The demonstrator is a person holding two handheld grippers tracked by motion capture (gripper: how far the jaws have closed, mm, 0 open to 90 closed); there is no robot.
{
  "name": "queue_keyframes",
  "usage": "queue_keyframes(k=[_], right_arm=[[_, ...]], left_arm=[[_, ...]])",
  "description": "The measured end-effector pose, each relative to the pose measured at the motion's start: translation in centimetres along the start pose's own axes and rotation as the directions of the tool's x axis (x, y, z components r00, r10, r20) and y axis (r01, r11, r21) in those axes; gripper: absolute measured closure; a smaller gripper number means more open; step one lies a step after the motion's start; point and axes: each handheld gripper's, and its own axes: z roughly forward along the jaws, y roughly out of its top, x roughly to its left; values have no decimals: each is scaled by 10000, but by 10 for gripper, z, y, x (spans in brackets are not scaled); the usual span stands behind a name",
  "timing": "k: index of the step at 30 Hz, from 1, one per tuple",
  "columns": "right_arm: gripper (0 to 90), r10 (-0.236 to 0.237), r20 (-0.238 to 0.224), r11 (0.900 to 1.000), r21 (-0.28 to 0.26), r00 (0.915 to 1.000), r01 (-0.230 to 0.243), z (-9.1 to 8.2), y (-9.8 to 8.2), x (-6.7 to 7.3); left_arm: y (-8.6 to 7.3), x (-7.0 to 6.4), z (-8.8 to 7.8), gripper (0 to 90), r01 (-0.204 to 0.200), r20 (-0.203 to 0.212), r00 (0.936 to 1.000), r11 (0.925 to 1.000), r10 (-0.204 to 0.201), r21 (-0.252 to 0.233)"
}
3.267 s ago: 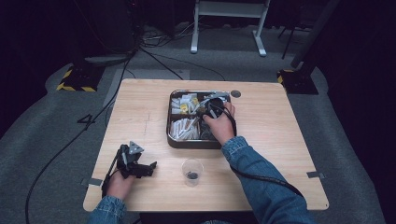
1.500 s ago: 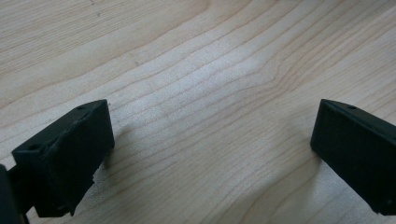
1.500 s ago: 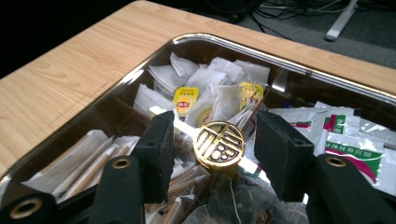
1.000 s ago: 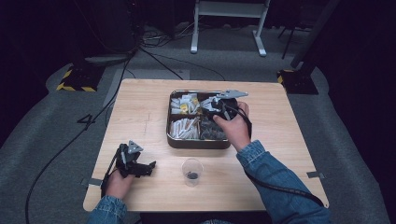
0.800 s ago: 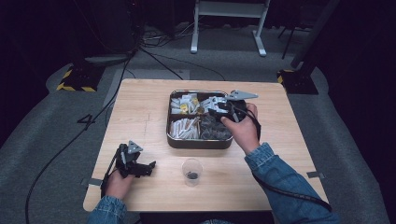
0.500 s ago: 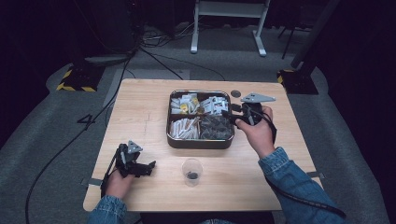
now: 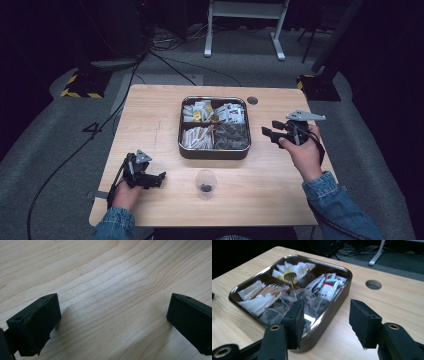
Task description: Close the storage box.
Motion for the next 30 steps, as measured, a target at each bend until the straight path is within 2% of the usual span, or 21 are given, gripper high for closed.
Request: queue_keyframes(k=[3, 6, 8, 11, 12, 14, 22, 24, 30], right_arm=[[450, 2, -46, 10000, -33, 10000, -2, -4, -5, -3], [442, -207, -72, 9998, -86, 9998, 206, -10, -13, -7], [440, -236, 63, 9997, -63, 9997, 237, -14, -19, -10], [429, -209, 145, 9997, -158, 9997, 212, -20, -32, -14], [428, -220, 188, 9997, -91, 9996, 222, -23, -42, -16], [429, -245, 208, 9997, -86, 9995, 247, -23, -48, -17], [427, 439, 303, 9989, -147, 9986, -434, -29, -89, -34], [427, 552, 373, 9985, 21, 9978, -553, -28, -98, -39], [423, 302, 599, 9986, 417, 9978, -327, -26, -118, -47]], left_arm=[[0, 1, 0, 0, -7, -2, 10000, 10000, 7, -18], [1, 2, 0, 0, 13, 13, 10000, 10000, -13, 27], [1, 3, 1, 0, -6, -21, 10000, 10000, 6, -23], [2, 3, 1, 0, -16, -15, 10000, 10000, 16, 29], [2, 3, 1, 0, -2, -27, 10000, 10000, 2, 9], [2, 3, 1, 0, 9, -28, 10000, 10000, -9, 12], [2, 3, 1, 0, 5, -31, 10000, 10000, -5, 10], [2, 3, 1, 0, 10, -30, 10000, 10000, -10, 10], [2, 3, 1, 0, 11, -18, 10000, 10000, -11, 22]])
